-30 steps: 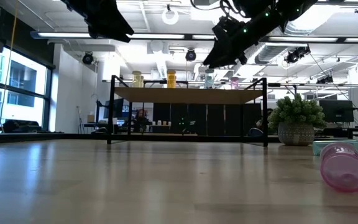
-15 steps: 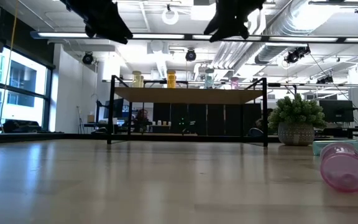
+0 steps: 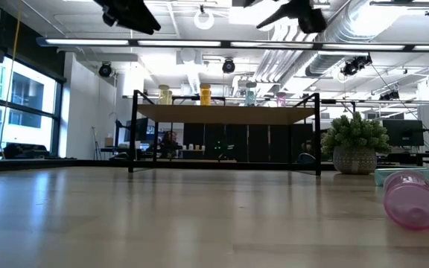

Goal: Pick and place medicine bottles onto shelf by color
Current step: Put the right pink pill bottle on the shelf aligned with the other pink pill bottle

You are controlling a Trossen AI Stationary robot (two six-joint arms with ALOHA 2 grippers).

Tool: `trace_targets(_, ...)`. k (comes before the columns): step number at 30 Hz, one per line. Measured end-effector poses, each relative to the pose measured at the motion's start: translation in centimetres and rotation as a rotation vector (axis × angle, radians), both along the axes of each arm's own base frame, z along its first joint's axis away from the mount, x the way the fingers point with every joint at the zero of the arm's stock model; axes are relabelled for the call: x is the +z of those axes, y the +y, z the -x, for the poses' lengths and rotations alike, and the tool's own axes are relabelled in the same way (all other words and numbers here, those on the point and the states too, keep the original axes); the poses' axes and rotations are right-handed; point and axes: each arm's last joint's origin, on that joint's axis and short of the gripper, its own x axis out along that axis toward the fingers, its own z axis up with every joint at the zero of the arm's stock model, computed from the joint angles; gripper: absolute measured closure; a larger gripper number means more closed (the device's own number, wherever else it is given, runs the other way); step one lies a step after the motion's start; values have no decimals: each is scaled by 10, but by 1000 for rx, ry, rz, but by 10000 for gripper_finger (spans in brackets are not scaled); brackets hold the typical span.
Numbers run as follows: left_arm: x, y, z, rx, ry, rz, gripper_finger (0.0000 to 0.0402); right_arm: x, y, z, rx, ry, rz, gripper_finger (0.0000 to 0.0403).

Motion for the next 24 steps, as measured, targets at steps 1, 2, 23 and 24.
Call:
trace_targets(1,0,0,0,-2,0,0,170,-3,7,-2,-22,11,-50,236)
trace_targets(2,0,0,1,-12,6,0,170,-6,15,-3,-43,16,-101,236)
trace_targets(23,-4,-13,22,-202,106,100,170,-95,158,-19,-307,368,-643,236)
trace_targets(24,-4,-13,22,-204,110,103,170,-99,162,-19,-322,380,-653,236)
